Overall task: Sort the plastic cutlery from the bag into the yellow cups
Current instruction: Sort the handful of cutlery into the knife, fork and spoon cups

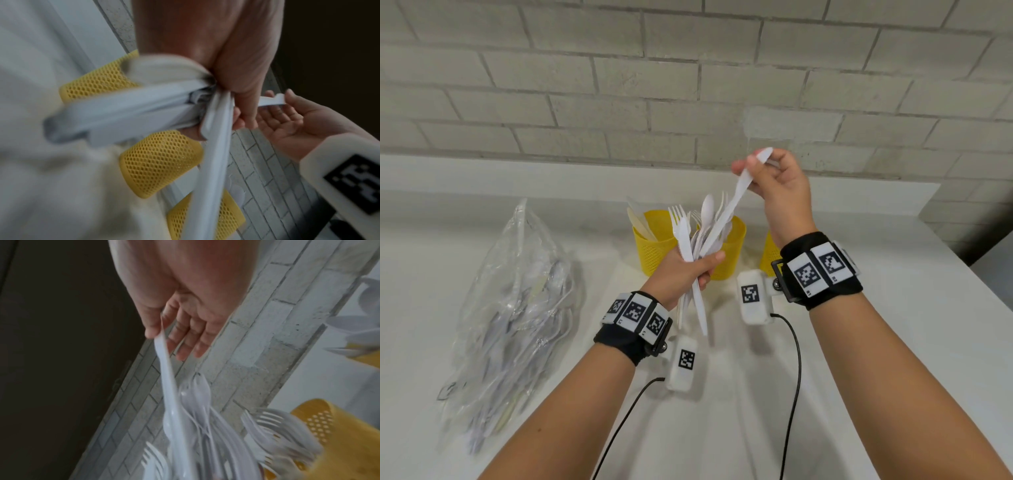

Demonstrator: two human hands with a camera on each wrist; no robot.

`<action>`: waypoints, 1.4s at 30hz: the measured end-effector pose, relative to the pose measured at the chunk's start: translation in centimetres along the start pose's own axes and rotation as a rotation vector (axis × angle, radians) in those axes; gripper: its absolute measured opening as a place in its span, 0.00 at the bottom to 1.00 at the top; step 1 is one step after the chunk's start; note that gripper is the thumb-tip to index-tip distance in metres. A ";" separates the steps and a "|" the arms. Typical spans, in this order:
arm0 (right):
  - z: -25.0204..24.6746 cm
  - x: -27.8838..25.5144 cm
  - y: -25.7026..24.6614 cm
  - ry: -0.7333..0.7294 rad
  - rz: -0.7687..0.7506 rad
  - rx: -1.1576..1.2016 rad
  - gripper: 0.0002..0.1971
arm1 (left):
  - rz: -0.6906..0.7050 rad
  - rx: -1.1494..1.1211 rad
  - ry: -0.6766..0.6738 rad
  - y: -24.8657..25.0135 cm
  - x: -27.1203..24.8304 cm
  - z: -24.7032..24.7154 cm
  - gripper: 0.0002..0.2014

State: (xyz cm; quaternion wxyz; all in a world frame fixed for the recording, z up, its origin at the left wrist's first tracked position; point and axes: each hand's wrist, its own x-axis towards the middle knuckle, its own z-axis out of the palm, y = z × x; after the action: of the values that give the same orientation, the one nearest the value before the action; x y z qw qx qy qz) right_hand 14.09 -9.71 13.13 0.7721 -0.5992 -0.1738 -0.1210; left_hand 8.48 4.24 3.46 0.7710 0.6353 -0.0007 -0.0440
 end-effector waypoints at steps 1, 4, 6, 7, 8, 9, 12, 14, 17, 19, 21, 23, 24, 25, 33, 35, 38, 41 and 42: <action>0.1 0.0 -0.5 0.010 -0.021 0.041 0.05 | 0.000 -0.007 0.032 -0.1 0.1 -0.2 0.05; 0.9 -0.2 -1.4 -0.019 -0.089 0.056 0.05 | 0.000 -0.004 0.165 -0.3 0.5 -0.6 0.18; 1.7 -0.7 -1.1 -0.088 -0.074 -0.047 0.07 | 0.013 0.027 0.223 -0.1 0.6 -0.7 0.21; 2.2 -1.0 -0.7 -0.135 -0.032 -0.152 0.06 | 0.020 0.048 0.244 -0.1 0.8 -0.7 0.21; 2.6 -1.4 -0.2 -0.188 0.021 -0.295 0.05 | 0.029 0.068 0.259 0.0 0.8 -0.7 0.20; 3.0 -1.8 0.4 -0.245 0.068 -0.453 0.06 | 0.045 0.086 0.264 0.1 0.9 -0.6 0.19; 3.5 -3.1 2.3 -0.337 0.131 -0.828 0.16 | 0.081 0.134 0.247 0.4 0.9 -0.2 0.21; 3.9 -3.6 2.9 -0.331 0.142 -0.922 0.17 | 0.085 0.124 0.250 0.5 0.8 0.1 0.23; 4.2 -3.5 3.1 -0.321 0.175 -0.869 0.12 | 0.113 0.126 0.242 0.5 0.7 -0.3 0.20; 4.1 -3.2 3.0 -0.288 0.220 -0.790 0.13 | 0.125 0.115 0.242 0.4 0.5 -0.7 0.20; 4.2 -2.8 3.0 -0.240 0.242 -0.710 0.12 | 0.116 0.086 0.238 0.6 0.1 -1.1 0.19; 4.3 -2.3 3.0 -0.167 0.228 -0.603 0.08 | 0.103 0.038 0.210 0.8 -0.2 -1.6 0.12; 4.4 -2.0 2.9 -0.127 0.222 -0.528 0.08 | 0.100 0.009 0.191 0.9 -0.3 -1.9 0.08; 4.5 -1.8 2.7 -0.103 0.211 -0.448 0.06 | 0.102 -0.016 0.181 0.9 -0.4 -2.3 0.06; 7.0 1.0 1.5 0.001 0.047 0.022 0.07 | 0.061 -0.044 0.297 1.1 -1.2 -5.9 0.11; 8.0 1.8 1.5 0.005 0.026 0.092 0.10 | 0.044 -0.055 0.322 1.2 -1.5 -6.8 0.11; 9.6 2.4 2.5 0.014 -0.016 0.083 0.13 | 0.021 -0.111 0.360 1.5 -2.0 -7.8 0.08; 11.1 2.3 4.3 0.002 -0.013 0.014 0.12 | 0.016 -0.126 0.353 1.9 -2.4 -8.7 0.07; 11.4 2.2 5.2 -0.014 -0.002 -0.023 0.10 | 0.015 -0.124 0.346 2.0 -2.5 -8.9 0.07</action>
State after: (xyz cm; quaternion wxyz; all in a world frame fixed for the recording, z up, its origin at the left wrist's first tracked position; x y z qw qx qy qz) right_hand 16.76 2.70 11.98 0.7638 -0.6087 -0.1783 -0.1197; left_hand 6.62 13.49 3.83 0.7977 0.5846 0.1299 0.0715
